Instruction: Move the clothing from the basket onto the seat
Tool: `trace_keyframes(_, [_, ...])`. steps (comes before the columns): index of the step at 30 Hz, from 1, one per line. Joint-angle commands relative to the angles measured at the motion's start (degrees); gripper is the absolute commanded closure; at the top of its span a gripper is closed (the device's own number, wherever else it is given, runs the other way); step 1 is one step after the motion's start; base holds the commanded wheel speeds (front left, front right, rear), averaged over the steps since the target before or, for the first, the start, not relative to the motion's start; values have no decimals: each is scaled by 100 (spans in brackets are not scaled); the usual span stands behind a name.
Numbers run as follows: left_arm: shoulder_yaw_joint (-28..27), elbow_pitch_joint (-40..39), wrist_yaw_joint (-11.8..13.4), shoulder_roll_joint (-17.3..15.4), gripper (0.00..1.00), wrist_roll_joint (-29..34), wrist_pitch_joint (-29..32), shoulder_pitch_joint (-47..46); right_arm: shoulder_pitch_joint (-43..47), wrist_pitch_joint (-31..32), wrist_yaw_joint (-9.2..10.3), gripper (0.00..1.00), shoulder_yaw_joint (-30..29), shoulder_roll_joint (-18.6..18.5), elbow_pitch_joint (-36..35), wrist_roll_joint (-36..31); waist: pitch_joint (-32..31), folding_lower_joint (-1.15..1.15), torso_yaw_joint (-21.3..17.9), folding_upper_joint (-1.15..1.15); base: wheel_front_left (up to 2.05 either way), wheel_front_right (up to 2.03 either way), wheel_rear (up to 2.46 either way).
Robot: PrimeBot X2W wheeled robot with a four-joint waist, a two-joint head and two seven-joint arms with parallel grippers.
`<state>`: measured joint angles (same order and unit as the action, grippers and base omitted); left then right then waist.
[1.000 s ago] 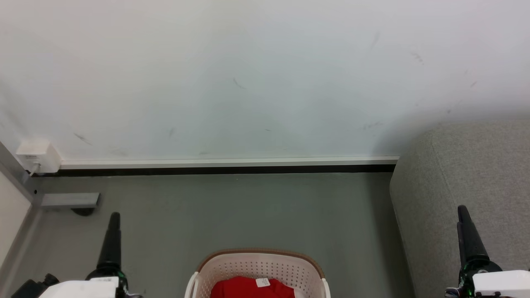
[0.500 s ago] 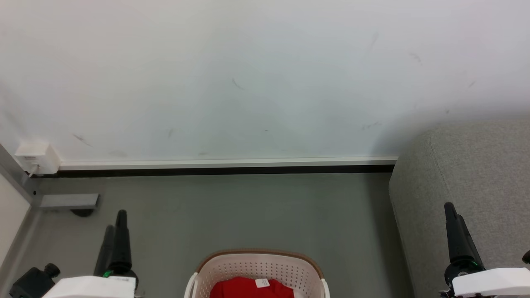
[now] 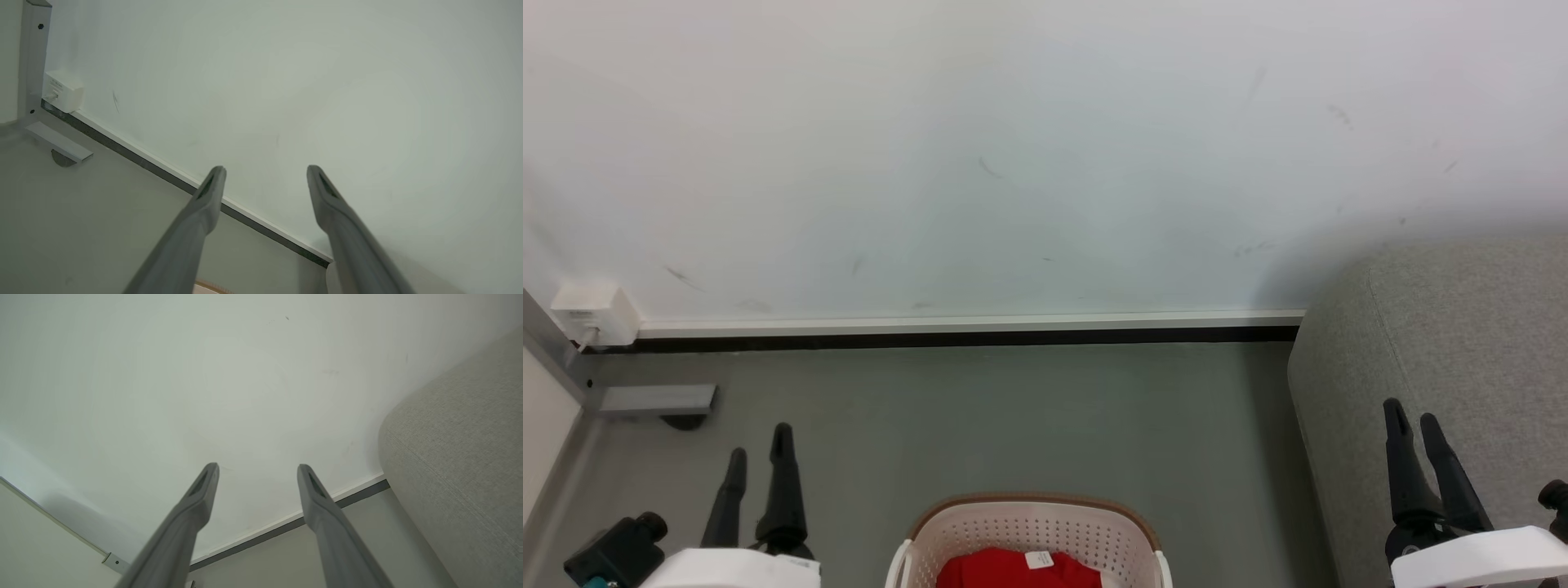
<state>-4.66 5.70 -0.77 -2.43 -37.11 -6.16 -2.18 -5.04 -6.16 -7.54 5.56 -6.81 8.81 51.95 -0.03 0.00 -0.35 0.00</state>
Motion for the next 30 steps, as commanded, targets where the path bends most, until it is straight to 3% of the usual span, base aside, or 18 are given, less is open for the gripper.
trace_keyframes(1, [12,-72,37,-62,0,217,-75,-6,-113,-68,4,0,16,-37,-63,-225,1,0,0,0,0,0,0])
trace_keyframes(10, [163,45,258,-181,0,970,-224,41,-33,-224,5,0,-73,-19,8,-1261,-5,0,7,0,0,0,0])
trace_keyframes(30, [370,87,541,-348,0,2019,-495,121,-93,-492,7,0,30,11,316,-2620,-40,0,-3,0,0,0,0])
